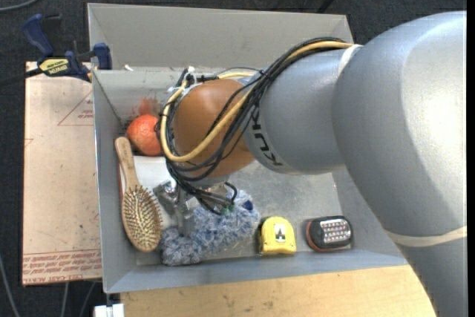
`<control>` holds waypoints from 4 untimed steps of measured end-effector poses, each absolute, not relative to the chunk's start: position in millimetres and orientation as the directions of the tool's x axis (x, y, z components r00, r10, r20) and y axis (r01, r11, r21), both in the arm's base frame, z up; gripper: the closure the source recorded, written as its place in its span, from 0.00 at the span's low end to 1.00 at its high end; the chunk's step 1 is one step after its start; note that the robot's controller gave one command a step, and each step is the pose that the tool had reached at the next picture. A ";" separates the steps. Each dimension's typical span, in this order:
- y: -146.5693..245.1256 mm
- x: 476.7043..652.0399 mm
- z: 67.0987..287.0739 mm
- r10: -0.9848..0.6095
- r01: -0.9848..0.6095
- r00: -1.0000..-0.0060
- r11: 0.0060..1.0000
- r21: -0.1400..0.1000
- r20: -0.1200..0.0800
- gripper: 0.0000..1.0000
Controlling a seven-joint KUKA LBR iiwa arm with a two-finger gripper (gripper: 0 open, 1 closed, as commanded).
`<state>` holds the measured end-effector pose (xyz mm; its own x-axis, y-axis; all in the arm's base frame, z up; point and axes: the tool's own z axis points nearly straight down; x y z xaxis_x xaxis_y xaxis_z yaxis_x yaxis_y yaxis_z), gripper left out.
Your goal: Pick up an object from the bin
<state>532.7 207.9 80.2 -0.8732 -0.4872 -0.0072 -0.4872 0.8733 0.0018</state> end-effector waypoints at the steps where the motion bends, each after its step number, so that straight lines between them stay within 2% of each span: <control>1: 207.9 532.8 80.2 -0.487 -0.487 -0.873 0.873 0.002 -0.008 1.00; 2: 205.4 527.8 114.6 -0.535 -0.535 -0.845 0.845 0.004 -0.004 1.00; 3: 205.3 532.1 174.7 -0.538 -0.538 -0.843 0.843 0.002 -0.012 0.00; 4: 204.5 532.2 167.3 -0.536 -0.536 -0.844 0.845 0.002 -0.009 0.00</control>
Offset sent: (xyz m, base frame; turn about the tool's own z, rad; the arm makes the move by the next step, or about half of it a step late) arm -0.0041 -0.0063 0.1469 -0.1793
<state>532.2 204.5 167.3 -0.8445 -0.5355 -0.0092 -0.5355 0.8445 0.0023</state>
